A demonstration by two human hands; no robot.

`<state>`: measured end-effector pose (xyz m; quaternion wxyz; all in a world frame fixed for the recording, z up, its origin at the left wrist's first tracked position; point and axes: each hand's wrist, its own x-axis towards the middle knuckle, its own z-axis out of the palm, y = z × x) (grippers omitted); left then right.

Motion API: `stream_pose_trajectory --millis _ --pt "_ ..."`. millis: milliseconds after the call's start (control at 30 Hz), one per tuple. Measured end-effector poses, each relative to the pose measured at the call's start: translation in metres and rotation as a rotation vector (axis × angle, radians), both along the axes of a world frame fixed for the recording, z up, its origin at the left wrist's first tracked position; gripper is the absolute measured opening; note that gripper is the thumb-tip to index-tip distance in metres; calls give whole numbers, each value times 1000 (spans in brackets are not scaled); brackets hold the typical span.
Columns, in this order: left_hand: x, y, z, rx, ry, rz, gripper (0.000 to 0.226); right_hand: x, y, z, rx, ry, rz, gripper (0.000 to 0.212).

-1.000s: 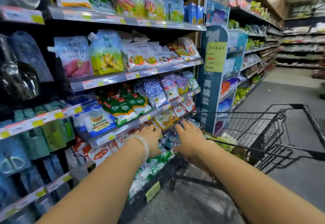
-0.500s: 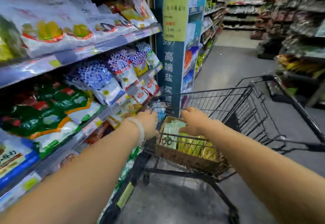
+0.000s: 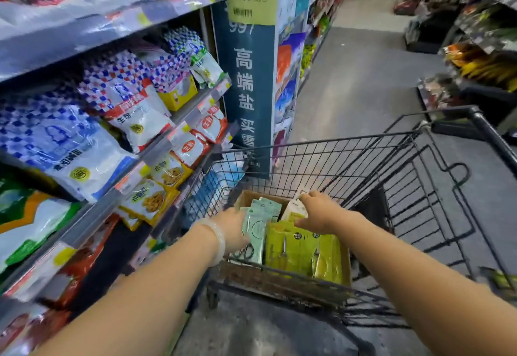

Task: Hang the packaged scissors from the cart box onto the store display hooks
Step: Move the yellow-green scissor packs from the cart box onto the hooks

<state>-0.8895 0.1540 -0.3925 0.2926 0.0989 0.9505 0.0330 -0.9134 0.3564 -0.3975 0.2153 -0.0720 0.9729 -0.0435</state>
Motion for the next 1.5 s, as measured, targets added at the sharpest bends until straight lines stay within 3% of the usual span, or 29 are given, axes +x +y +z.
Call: stream_pose_trajectory --millis 200,500,700,833,933,1133,1300,1400,1500 --pt "-58 16 -63 39 -134 88 60 -44 26 -71 -64 -205 -102 62" --pt "-86 37 -162 82 -437 163 55 -39 34 -177 -227 -520 -412 74" --pt "-92 50 -201 195 -522 286 75 -34 27 -224 -395 -497 -671 45" --pt "-88 50 -212 374 -499 442 55 -35 28 -224 -556 -399 -755 9" --pt "-94 49 -204 473 -483 546 52 -41 33 -209 -659 -288 -792 25" --pt "-113 41 -180 698 -488 753 48 -79 26 -157 -980 -203 -883 19" --pt "-116 22 -181 740 -457 867 26 -92 8 -150 -1107 -308 -951 23" --pt "-116 16 -187 840 -496 1000 11 -86 9 -160 -1031 -382 -1006 25" --pt "-117 4 -196 822 -465 1034 6 -69 30 -183 -624 -461 -1003 18"
